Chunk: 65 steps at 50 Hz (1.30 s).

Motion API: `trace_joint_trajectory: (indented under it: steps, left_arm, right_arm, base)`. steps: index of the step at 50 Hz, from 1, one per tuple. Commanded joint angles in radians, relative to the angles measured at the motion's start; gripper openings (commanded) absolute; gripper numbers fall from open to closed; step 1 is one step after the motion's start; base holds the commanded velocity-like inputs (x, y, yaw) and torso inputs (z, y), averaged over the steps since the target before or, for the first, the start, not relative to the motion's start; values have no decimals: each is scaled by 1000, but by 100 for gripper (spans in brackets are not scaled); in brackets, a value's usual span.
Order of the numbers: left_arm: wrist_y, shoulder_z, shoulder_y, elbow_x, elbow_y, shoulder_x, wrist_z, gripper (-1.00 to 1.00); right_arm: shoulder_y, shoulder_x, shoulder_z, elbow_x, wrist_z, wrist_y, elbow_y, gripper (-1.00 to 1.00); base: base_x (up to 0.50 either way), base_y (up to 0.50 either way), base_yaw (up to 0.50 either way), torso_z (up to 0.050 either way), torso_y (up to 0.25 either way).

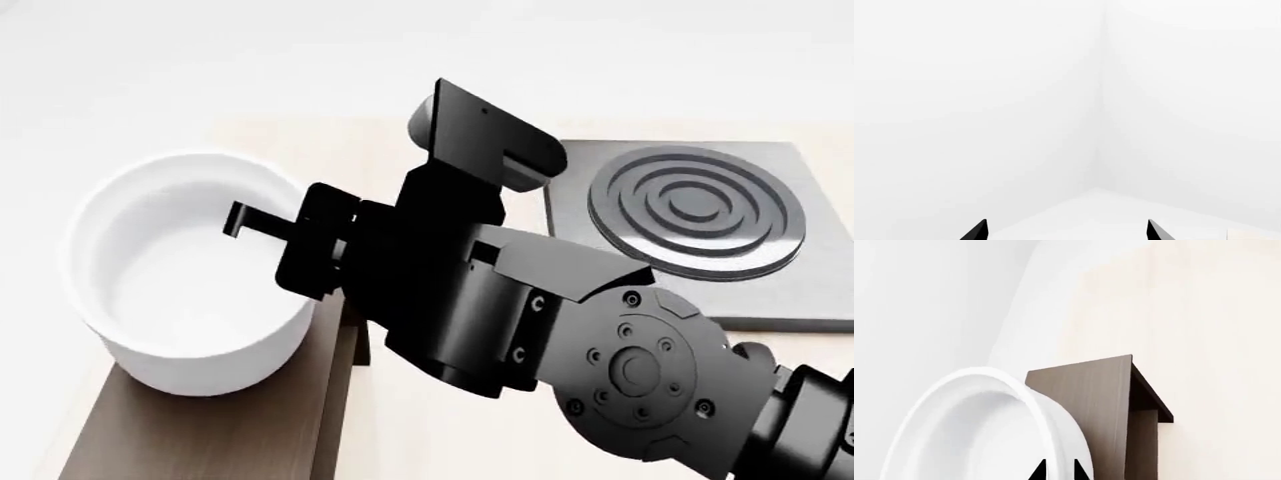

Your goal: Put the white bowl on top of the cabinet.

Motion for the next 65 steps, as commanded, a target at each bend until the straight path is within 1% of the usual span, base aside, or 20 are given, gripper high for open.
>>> trace_joint_trajectory:
  steps: [1, 12, 28, 29, 55, 65]
  left_arm:
    - [-1, 0, 2, 1, 2, -1, -2, 100]
    - [0, 3, 2, 1, 2, -2, -3, 100]
    - [1, 2, 1, 0, -1, -3, -3, 100]
    - [2, 2, 1, -2, -1, -3, -3, 100]
    - [0, 7, 1, 2, 1, -6, -6, 100]
    - [0, 9, 1, 3, 1, -7, -6, 100]
  right_arm:
    - [-2, -3, 4, -15, 20, 10, 33, -100]
    - [-5, 8, -4, -4, 83, -1, 34, -100]
    - [8, -2, -14, -29, 80, 20, 25, -100]
    - [7, -2, -13, -27, 79, 20, 28, 100]
    - [8, 5, -9, -58, 77, 12, 14, 100]
    - [44, 44, 23, -79, 140, -18, -109, 100]
  base:
    - [0, 0, 0, 0, 0]
    - [0, 0, 0, 0, 0]
    - [0, 0, 0, 0, 0]
    - [0, 0, 0, 0, 0]
    - [0, 0, 0, 0, 0]
    - [0, 0, 0, 0, 0]
